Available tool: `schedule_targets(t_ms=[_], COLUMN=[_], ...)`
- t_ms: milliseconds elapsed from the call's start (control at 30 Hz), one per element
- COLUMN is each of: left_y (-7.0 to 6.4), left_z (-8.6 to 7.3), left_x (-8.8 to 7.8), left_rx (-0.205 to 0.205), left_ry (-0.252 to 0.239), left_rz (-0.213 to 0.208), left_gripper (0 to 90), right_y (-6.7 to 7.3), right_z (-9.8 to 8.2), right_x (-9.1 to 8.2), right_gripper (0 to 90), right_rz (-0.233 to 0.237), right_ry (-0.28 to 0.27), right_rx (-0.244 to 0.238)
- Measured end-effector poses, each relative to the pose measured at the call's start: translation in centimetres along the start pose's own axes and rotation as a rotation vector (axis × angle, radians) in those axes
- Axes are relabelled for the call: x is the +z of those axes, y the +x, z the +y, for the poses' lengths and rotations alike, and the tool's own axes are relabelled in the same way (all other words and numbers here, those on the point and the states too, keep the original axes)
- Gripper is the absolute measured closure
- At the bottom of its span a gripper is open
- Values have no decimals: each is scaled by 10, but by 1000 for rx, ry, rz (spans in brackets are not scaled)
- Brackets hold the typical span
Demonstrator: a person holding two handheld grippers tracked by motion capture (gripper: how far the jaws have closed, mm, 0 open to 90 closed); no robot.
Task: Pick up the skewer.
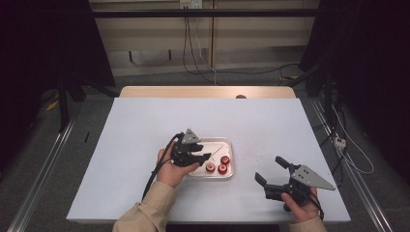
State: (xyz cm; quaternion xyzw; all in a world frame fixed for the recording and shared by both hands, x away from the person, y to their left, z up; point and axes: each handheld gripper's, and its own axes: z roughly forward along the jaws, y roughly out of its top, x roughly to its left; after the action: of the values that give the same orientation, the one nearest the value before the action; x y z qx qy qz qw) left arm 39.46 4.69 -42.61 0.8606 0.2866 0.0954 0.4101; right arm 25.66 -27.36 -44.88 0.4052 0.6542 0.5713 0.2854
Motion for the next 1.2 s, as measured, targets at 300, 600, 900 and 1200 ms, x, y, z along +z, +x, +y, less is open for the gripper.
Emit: schedule_targets(t_ms=[300, 600, 900, 1200], left_y=[1, -2, -3, 3], left_z=[2, 3, 10, 12], left_x=[17, 32, 34, 27], left_rx=[11, 10, -35, -82], left_ry=[97, 185, 237, 235], left_rz=[-16, -37, -27, -27], left_gripper=[716, 872, 894, 895], right_y=[-1, -1, -1, -4], right_z=[0, 0, 0, -1], right_x=[0, -1, -1, -2], right_gripper=[39, 39, 39, 39], right_rz=[5, 5, 8, 3], right_ry=[-1, -2, -2, -6], right_rx=[3, 6, 2, 16])
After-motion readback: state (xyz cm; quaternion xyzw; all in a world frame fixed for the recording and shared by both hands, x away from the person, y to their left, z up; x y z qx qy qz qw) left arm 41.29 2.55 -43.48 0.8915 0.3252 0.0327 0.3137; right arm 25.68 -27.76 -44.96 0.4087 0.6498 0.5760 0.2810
